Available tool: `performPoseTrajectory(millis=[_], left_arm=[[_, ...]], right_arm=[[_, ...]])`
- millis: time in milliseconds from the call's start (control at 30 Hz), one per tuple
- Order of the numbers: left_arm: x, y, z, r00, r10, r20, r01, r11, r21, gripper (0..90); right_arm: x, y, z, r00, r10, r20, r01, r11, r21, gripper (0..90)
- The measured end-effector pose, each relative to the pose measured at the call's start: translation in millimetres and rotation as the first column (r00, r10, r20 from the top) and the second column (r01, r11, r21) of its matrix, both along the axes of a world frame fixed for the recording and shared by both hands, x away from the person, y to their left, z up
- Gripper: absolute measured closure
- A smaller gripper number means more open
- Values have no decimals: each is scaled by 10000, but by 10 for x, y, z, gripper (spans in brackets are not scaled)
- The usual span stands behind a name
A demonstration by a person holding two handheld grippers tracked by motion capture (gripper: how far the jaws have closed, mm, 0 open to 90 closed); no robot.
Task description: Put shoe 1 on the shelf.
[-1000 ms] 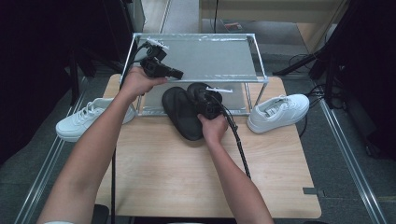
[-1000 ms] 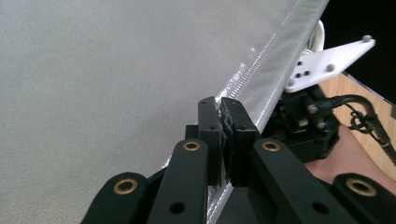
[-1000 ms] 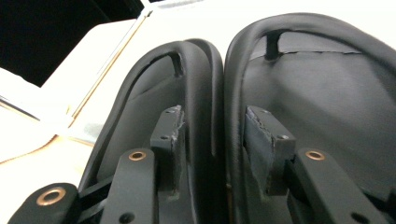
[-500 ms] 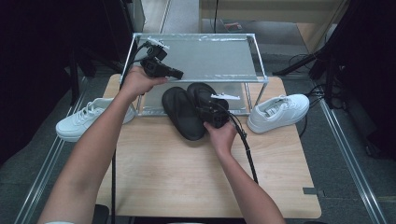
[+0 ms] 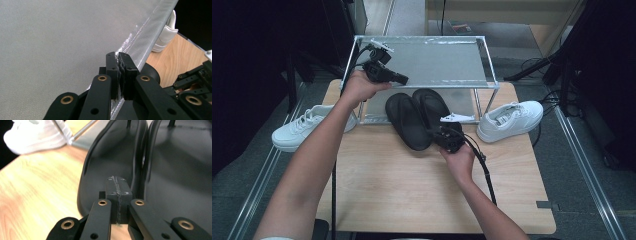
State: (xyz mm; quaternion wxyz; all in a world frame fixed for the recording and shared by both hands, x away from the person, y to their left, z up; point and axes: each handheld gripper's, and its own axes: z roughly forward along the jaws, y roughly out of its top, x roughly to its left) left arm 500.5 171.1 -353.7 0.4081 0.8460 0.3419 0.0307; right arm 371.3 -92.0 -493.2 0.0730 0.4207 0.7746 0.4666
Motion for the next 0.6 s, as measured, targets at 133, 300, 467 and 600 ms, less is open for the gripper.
performPoseTrajectory(millis=[133, 300, 467, 600], left_arm=[[1, 2, 1, 10000, -7, -18, 7, 10000, 1, 874], [4, 4, 1, 10000, -11, -48, 11, 10000, -11, 874], [4, 5, -1, 10000, -2, -52, 2, 10000, -34, 874], [5, 8, -4, 10000, -12, -47, 12, 10000, -45, 874]], right_arm=[[-75, -54, -75, 9998, 138, -108, -138, 9999, -48, 900], [-113, -79, -143, 9995, 224, -204, -224, 9997, 26, 900], [-133, -52, -190, 9990, 387, -229, -386, 9992, 65, 900], [-139, -10, -249, 9977, 561, -370, -558, 9984, 93, 900]])
